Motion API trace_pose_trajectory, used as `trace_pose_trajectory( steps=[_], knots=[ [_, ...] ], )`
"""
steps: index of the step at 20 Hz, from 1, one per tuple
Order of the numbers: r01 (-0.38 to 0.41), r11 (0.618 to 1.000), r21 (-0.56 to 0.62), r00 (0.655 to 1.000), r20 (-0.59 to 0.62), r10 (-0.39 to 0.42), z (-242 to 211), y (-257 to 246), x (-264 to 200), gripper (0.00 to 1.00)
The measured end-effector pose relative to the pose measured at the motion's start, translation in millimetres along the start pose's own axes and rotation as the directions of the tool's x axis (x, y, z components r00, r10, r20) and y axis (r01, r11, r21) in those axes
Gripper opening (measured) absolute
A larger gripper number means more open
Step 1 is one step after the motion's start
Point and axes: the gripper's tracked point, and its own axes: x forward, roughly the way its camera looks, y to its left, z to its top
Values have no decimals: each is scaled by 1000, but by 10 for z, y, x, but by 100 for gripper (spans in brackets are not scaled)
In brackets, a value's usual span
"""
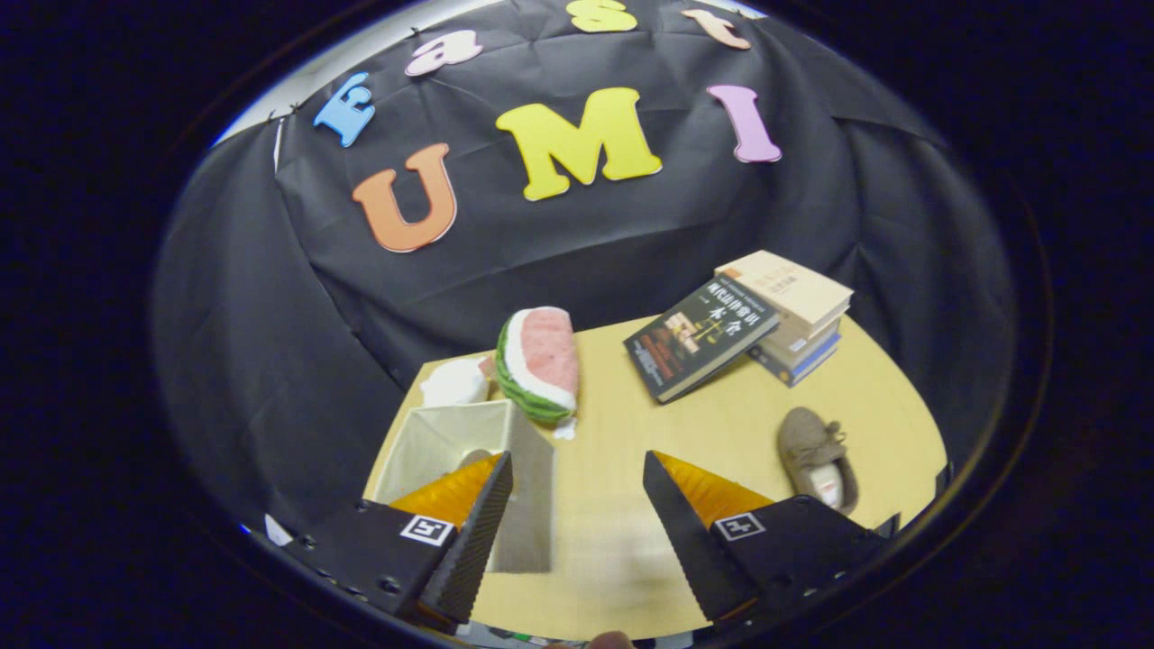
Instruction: Open the storage box then place both shoes into the box .Put the left shoe in first, then the right shoe, with the right side of both shoes facing outward in a uniform manner.
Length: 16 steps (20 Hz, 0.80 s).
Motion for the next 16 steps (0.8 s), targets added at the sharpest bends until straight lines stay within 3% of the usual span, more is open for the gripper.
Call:
trace_pose_trajectory(
  steps=[7,12,16],
  knots=[
    [122,991,-62,992,-3,-123,60,-1780,-119,89],
    [178,978,-112,977,-95,-188,-449,-2689,138,89],
    [164,980,-112,963,-198,-184,-911,-3047,421,89]
  ],
)
